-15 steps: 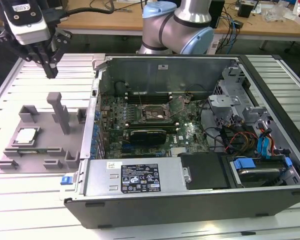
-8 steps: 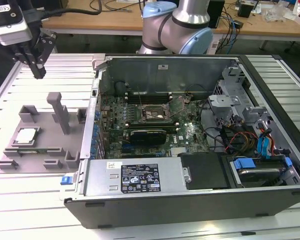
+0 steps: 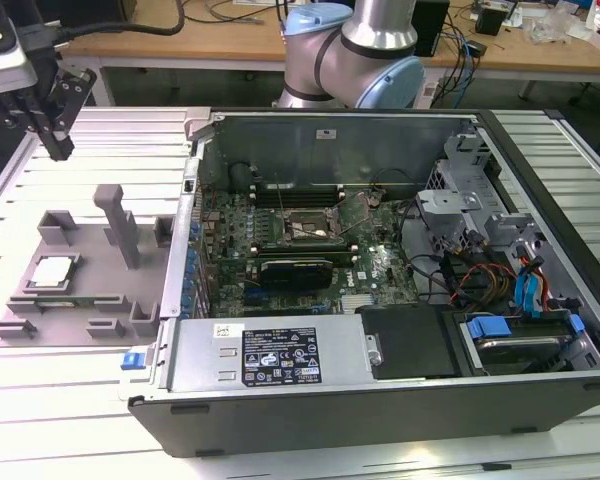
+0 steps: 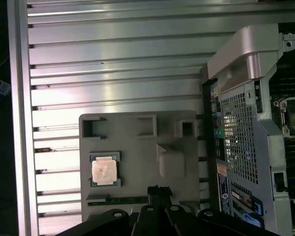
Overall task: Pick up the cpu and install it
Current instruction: 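Reach for the cpu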
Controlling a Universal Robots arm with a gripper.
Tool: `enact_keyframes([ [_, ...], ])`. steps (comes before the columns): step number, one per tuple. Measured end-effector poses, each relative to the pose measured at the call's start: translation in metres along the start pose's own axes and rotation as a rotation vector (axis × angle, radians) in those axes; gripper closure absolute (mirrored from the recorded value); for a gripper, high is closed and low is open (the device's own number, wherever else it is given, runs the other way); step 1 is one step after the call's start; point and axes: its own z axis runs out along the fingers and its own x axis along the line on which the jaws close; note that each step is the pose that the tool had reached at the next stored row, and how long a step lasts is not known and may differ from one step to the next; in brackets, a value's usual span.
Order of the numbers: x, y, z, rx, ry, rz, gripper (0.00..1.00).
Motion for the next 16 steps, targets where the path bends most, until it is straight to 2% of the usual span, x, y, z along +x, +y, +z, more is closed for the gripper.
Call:
enact_keyframes([
  [3,0.011,-0.0006,0.0048,0.0,0.0,0.0,0.89],
  [16,0.0335,-0.0017,0.0184,-0.0001,-0.0001,0.0,0.89],
])
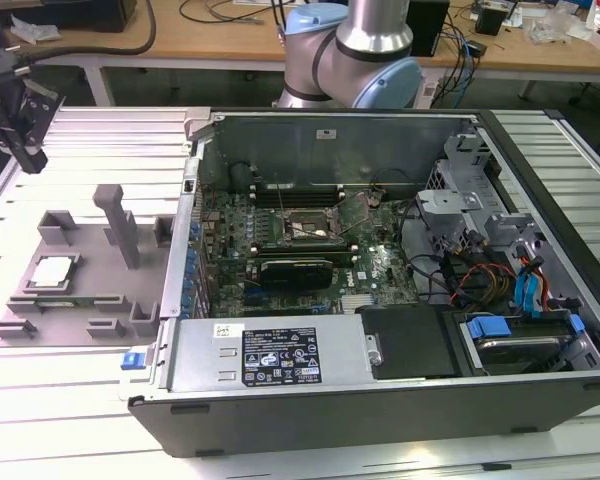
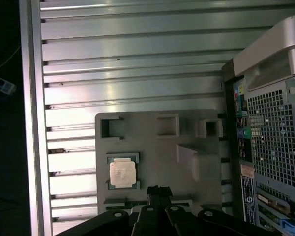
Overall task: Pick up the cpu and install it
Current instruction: 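Reach for the cpu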
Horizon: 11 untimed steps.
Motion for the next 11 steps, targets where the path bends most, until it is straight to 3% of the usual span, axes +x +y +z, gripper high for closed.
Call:
enact_keyframes([
  [5,0.0063,-0.0006,0.0085,0.0001,0.0002,0.0,0.89],
  [11,0.0075,-0.0011,0.0183,0.0002,0.0002,0.0,0.89],
])
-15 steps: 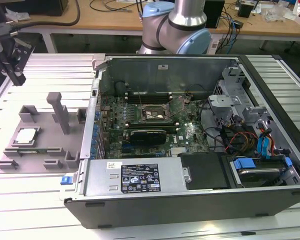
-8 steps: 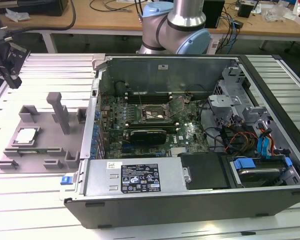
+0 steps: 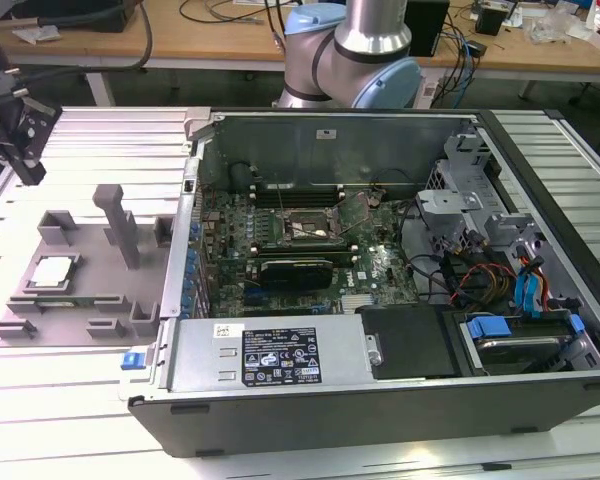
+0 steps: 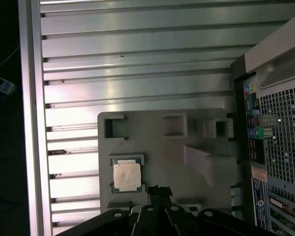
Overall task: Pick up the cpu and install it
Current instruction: 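Reach for the cpu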
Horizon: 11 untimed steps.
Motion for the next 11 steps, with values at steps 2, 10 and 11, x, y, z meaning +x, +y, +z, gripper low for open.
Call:
enact_keyframes([
  [2,0.0006,-0.0002,0.0043,0.0,0.0,0.0,0.89],
  [10,0.0029,-0.001,0.0189,0.0,0.0,0.0,0.89],
  [11,0.0031,-0.0011,0.0204,0.0,0.0,0.0,0.89],
])
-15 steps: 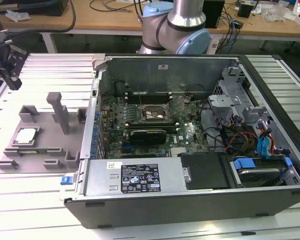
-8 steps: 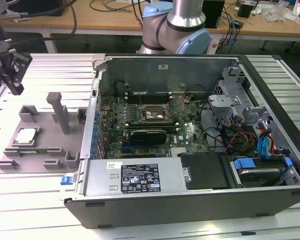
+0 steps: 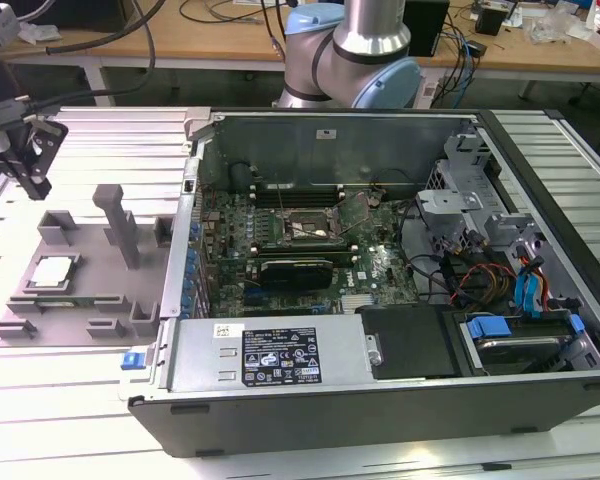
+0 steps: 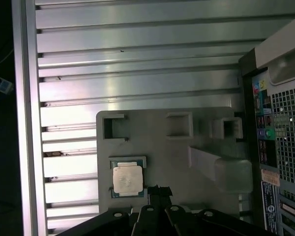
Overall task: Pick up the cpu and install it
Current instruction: 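Reach for the cpu, then pick up the cpu and move it towards the insertion slot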
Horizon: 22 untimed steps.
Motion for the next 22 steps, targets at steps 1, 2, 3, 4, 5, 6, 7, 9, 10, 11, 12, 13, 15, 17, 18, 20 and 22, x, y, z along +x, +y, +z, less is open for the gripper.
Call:
enact_keyframes([
  [1,0.0,0.0,0.0,0.0001,0.0002,0.0,0.89],
  [2,0.0,0.0,0.0,0.0001,0.0002,0.0,0.89],
  [3,0.0001,0.0,0.0001,0.0001,0.0002,0.0,0.89],
  [4,0.0,0.0,0.0003,0.0,0.0,0.0,0.89],
  [5,0.0,0.0,0.0005,0.0,0.0,0.0,0.89],
  [6,0.0,0.0,0.0005,0.0,0.0001,0.0,0.89],
  [7,0.0001,0.0,0.0005,0.0,0.0,0.0,0.89],
  [9,0.0001,0.0,0.0005,0.0,0.0,0.0,0.89],
  [10,0.0003,0.0001,0.0006,-0.0001,-0.0002,0.0,0.89],
  [11,0.0004,0.0001,0.0007,-0.0002,-0.0003,0.0,0.89],
  [12,0.0009,0.0001,0.0008,-0.0002,-0.0003,0.0,0.89],
  [13,0.0015,0.0,0.0007,0.0,0.0,0.0,0.89],
  [15,0.0022,0.0,0.001,-0.0001,-0.0001,0.0,0.89],
  [17,0.0044,-0.0002,0.0013,0.0,0.0,0.0,0.89],
  [18,0.0063,-0.0003,0.0016,-0.0001,0.0,0.0,0.89],
  [20,0.009,-0.0006,0.0021,0.0,0.0,0.0,0.89],
  [22,0.0116,-0.0008,0.0033,-0.0001,-0.0001,0.0,0.89],
])
